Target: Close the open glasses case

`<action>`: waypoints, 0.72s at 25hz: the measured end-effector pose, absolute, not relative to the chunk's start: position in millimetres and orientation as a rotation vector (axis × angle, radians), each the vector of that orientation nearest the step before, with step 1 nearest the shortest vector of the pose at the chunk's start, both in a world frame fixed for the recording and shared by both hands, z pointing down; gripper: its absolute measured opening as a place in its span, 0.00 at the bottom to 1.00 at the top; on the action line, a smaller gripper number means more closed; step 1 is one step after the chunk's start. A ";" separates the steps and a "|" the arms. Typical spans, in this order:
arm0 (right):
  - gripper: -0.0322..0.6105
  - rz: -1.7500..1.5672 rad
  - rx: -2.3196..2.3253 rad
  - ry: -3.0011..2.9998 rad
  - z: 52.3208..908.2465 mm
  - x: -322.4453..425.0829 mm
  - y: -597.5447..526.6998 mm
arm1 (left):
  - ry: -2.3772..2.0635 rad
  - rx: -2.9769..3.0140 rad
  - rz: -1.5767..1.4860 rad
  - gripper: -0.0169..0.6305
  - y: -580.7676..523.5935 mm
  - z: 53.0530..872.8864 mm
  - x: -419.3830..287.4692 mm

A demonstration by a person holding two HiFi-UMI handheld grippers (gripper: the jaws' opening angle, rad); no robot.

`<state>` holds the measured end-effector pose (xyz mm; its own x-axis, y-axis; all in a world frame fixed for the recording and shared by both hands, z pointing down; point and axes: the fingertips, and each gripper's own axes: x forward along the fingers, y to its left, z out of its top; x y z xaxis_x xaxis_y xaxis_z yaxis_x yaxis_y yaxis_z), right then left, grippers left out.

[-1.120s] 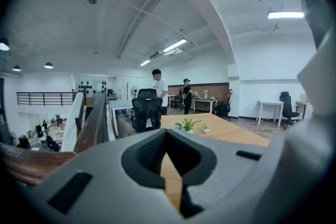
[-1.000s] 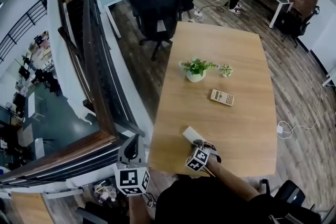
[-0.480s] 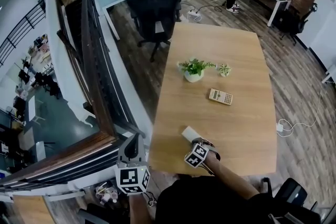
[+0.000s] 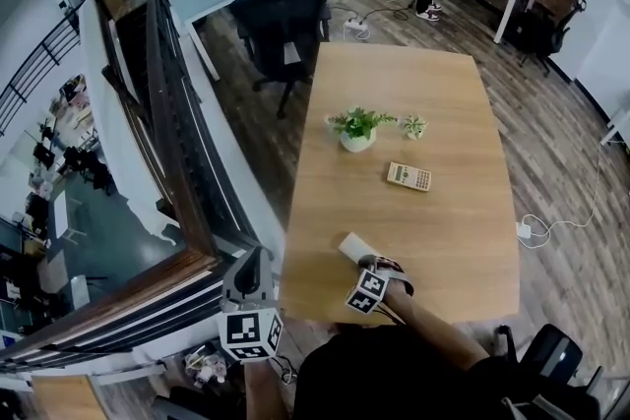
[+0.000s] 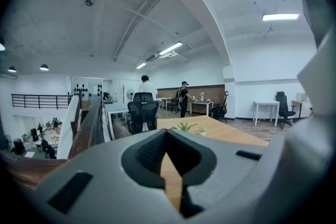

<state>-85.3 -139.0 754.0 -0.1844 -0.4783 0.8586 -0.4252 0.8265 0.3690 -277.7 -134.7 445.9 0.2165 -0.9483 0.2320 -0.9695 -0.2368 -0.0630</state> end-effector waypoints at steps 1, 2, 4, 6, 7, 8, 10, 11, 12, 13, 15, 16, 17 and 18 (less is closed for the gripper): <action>0.07 -0.018 0.703 -1.843 746.9 -85.4 -138.9 | -1.880 2.374 0.339 0.02 -134.4 445.6 -278.1; 0.07 0.025 0.725 -1.890 736.5 -86.2 -139.5 | -1.882 2.373 0.337 0.02 -134.0 445.4 -278.8; 0.07 0.090 0.786 -2.009 705.5 -88.2 -143.9 | -1.883 2.370 0.334 0.02 -132.4 445.2 -280.3; 0.07 0.108 0.868 -2.145 663.4 -88.0 -152.5 | -1.881 2.370 0.334 0.02 -131.9 445.2 -280.4; 0.07 0.106 0.919 -2.217 639.6 -86.2 -157.7 | -1.878 2.373 0.335 0.02 -132.4 445.3 -279.8; 0.07 0.102 0.976 -2.293 614.6 -83.2 -162.6 | -1.875 2.376 0.335 0.02 -133.2 445.5 -278.7; 0.07 0.080 1.101 -2.441 561.9 -73.1 -170.7 | -1.872 2.384 0.332 0.02 -135.1 445.3 -276.2; 0.07 0.058 1.168 -2.500 536.9 -65.8 -173.9 | -1.872 2.387 0.330 0.02 -136.1 445.0 -275.3; 0.07 0.031 1.234 -2.543 514.6 -57.0 -176.7 | -1.873 2.390 0.329 0.02 -137.2 444.6 -274.6; 0.07 0.004 1.298 -2.576 494.9 -47.1 -179.0 | -1.874 2.392 0.327 0.02 -138.2 444.1 -274.2; 0.07 -0.039 1.419 -2.624 461.9 -25.5 -181.6 | -1.874 2.395 0.326 0.02 -139.6 443.1 -273.5; 0.07 -0.055 1.475 -2.640 448.0 -14.3 -181.5 | -1.874 2.395 0.327 0.02 -139.8 442.8 -273.1; 0.07 -0.076 1.526 -2.649 435.8 -3.7 -180.4 | -1.874 2.396 0.328 0.02 -139.8 442.6 -272.7; 0.07 -0.106 1.569 -2.649 425.7 5.8 -178.6 | -1.875 2.397 0.329 0.02 -140.0 442.3 -272.5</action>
<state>5.8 -178.6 425.7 -0.4802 -0.8770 0.0172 -0.8728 0.4797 0.0903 -272.5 -140.0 442.3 0.2280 -0.9490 0.2175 -0.9664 -0.2479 -0.0684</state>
